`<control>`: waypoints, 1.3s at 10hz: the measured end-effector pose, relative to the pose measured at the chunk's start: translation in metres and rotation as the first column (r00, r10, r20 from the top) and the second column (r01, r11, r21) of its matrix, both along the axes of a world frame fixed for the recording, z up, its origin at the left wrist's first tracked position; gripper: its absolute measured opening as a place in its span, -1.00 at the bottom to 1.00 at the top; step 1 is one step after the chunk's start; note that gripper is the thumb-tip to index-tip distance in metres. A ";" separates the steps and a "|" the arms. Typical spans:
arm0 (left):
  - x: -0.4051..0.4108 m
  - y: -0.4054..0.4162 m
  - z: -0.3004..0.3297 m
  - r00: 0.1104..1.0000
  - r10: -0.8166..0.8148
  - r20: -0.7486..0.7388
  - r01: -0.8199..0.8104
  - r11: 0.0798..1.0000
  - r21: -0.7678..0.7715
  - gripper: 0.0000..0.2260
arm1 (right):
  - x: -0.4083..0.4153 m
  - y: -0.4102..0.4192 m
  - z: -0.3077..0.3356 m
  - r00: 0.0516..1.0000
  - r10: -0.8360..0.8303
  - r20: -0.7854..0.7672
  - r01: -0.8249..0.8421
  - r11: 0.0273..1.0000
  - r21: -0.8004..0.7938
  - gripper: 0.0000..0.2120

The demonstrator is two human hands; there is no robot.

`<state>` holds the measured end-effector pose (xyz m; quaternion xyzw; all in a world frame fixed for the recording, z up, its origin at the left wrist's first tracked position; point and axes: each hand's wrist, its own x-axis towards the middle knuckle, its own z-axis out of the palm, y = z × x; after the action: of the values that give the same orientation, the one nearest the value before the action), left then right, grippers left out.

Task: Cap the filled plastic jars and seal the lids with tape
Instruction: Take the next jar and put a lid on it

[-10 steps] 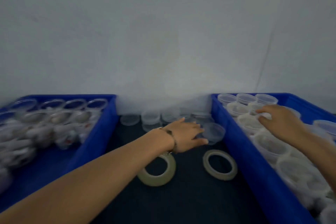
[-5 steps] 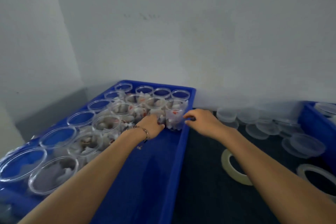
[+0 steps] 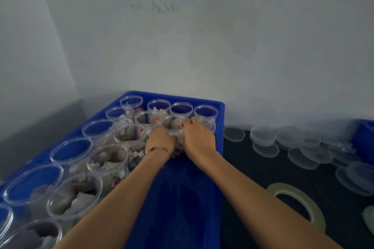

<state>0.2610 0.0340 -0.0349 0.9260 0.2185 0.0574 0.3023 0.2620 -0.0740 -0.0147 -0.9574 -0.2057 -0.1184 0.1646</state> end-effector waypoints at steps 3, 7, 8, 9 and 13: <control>0.004 -0.024 -0.008 0.960 -0.277 -0.044 0.280 0.958 0.070 -0.84 | 0.011 -0.004 0.002 0.998 -0.052 -0.033 0.044 0.978 -0.204 -0.83; -0.067 -0.045 0.066 0.911 -0.301 0.281 0.248 0.946 0.208 -0.53 | -0.083 -0.047 0.072 0.953 0.158 0.258 -0.151 0.987 -0.045 -0.78; -0.080 -0.057 0.081 0.841 -0.301 0.450 0.254 0.953 0.162 -0.53 | -0.107 -0.067 0.088 0.924 0.151 0.350 -0.153 0.988 -0.020 -0.70; -0.105 -0.089 0.093 0.763 -0.498 0.412 0.373 0.860 0.349 -0.70 | -0.144 -0.103 0.100 0.881 0.108 0.460 -0.101 0.994 -0.040 -0.67; -0.151 -0.178 0.032 0.645 -0.741 -0.187 0.758 0.651 0.036 -0.26 | -0.211 -0.218 -0.006 0.928 0.085 0.364 -0.048 0.993 -0.110 -0.64</control>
<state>0.1103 -0.1442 -0.0024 0.9500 -0.1653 -0.1330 0.2292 0.0506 -0.2921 -0.0206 -0.9178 -0.2708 -0.2794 0.0792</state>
